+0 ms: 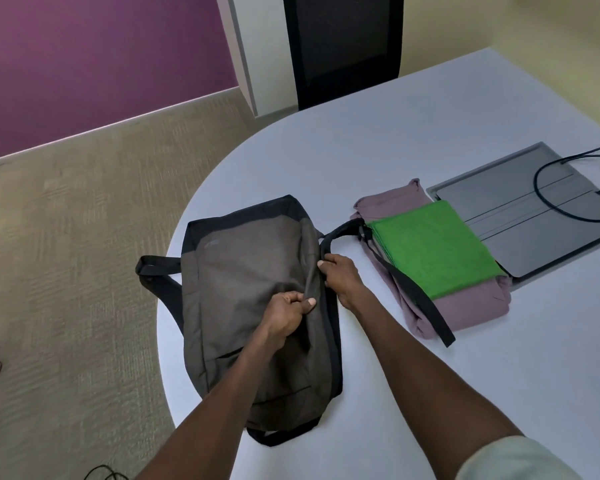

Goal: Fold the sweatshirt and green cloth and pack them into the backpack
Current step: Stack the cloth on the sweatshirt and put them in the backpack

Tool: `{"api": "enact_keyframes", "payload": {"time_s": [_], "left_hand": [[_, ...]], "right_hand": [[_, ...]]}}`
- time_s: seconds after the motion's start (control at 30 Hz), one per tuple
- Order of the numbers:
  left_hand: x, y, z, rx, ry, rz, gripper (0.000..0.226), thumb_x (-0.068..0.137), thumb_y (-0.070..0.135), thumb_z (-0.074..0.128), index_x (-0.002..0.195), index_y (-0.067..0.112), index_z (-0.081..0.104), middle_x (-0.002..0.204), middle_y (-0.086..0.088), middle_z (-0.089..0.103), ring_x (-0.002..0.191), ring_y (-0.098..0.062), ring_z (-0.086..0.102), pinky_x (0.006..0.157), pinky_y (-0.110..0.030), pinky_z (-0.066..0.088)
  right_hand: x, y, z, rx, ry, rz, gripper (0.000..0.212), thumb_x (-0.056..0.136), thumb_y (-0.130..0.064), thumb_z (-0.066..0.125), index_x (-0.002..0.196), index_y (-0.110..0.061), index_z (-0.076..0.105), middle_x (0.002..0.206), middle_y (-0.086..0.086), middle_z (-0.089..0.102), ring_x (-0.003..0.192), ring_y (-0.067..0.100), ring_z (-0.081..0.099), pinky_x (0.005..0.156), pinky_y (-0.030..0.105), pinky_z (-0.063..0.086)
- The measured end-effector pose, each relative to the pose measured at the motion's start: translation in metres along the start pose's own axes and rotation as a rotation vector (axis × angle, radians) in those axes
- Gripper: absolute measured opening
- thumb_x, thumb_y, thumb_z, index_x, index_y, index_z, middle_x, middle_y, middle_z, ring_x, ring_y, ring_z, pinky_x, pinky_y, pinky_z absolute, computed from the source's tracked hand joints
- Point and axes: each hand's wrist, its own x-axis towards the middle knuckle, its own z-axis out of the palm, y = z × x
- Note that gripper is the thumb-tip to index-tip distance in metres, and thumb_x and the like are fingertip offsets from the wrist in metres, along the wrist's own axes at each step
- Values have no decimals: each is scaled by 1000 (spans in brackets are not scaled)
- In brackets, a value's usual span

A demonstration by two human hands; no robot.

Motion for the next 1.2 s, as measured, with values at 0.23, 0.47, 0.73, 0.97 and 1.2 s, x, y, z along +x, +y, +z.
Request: {"api": "enact_keyframes", "payload": {"time_s": [0.23, 0.47, 0.73, 0.97, 1.2], "left_hand": [[2, -2, 1, 7, 5, 3, 14, 89, 20, 73, 76, 14, 72, 80, -3, 75, 75, -14, 67, 82, -33, 56], [-1, -2, 6, -32, 38, -15, 19, 90, 25, 72, 73, 16, 71, 75, 2, 73, 67, -7, 65, 67, -21, 50], [-14, 8, 18, 4, 124, 6, 20, 88, 25, 74, 77, 9, 76, 76, -2, 75, 70, -11, 67, 72, -25, 55], [-24, 27, 36, 499, 306, 136, 54, 88, 34, 68, 47, 14, 40, 49, -3, 39, 52, -22, 41, 57, -30, 37], [-49, 26, 46, 507, 286, 109, 27, 92, 33, 66, 76, 12, 69, 76, -7, 66, 82, -27, 66, 75, -33, 51]], "right_hand": [[16, -7, 0, -141, 186, -59, 12, 73, -13, 74, 66, -18, 65, 77, 4, 71, 77, 28, 71, 77, 45, 60], [9, -4, -38, -435, -27, -353, 10, 75, 0, 79, 83, -6, 79, 80, 8, 75, 70, 16, 68, 75, 30, 57], [-37, 33, -52, -330, -63, -312, 17, 75, 2, 80, 91, -5, 79, 86, 5, 76, 73, 3, 67, 70, 6, 49], [-95, 65, -69, -228, -122, -288, 17, 72, 3, 83, 87, -4, 79, 78, -3, 73, 67, -3, 68, 68, 10, 51], [-138, 112, -77, -344, -147, -327, 12, 73, -3, 84, 83, -8, 80, 82, -2, 74, 71, -2, 66, 69, 10, 49]]}}
